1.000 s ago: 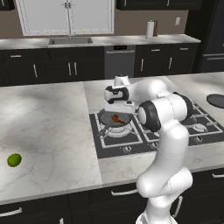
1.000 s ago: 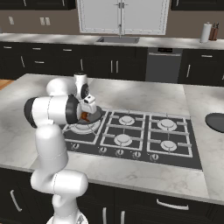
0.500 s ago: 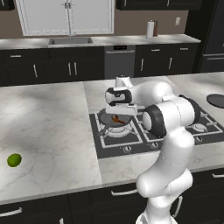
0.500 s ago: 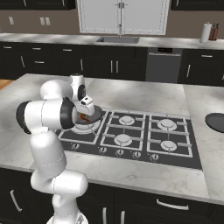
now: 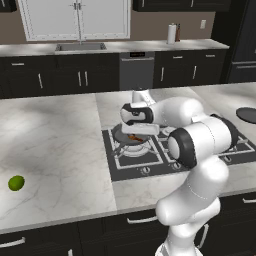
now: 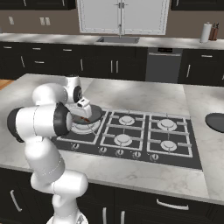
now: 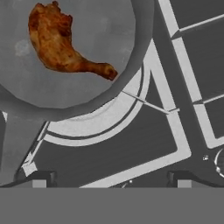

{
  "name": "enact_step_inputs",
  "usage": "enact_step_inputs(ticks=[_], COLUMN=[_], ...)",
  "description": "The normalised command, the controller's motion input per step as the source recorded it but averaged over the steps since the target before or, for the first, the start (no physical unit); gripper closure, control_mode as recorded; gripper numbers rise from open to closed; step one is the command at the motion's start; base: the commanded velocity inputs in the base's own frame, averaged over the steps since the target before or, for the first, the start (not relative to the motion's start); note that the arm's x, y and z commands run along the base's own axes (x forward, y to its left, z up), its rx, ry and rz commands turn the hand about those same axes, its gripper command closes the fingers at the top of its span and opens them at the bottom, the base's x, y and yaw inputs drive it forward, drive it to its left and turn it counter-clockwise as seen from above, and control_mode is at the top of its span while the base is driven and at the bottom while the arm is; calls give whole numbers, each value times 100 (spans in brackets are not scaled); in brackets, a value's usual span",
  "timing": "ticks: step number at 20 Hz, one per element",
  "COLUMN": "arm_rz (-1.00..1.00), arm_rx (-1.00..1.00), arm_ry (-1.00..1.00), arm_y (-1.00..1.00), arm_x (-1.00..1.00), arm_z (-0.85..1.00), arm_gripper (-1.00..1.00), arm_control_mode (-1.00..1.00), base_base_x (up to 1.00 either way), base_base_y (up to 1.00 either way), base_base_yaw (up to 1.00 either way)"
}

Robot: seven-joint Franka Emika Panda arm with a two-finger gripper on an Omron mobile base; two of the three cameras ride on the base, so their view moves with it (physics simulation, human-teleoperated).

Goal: Place both pans onto different burners. Then place the lime and the chicken drumstick on different pans.

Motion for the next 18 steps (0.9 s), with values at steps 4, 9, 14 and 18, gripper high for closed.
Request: enact_step_inputs(ticks=[4, 9, 14, 18], arm_rz=[0, 0, 0, 3], arm_rx=[-2, -1, 0, 0], arm_ry=[0, 0, 0, 1], arm_y=[2, 1, 0, 0], arm_x=[-39, -42, -30, -29], arm_z=[6, 8, 21, 28], arm_gripper=[-100, -100, -100, -100], arm_control_mode=[-100, -100, -100, -100], base_base_x=[0, 0, 0, 0], base_base_y=[0, 0, 0, 0], base_base_yaw=[0, 0, 0, 0])
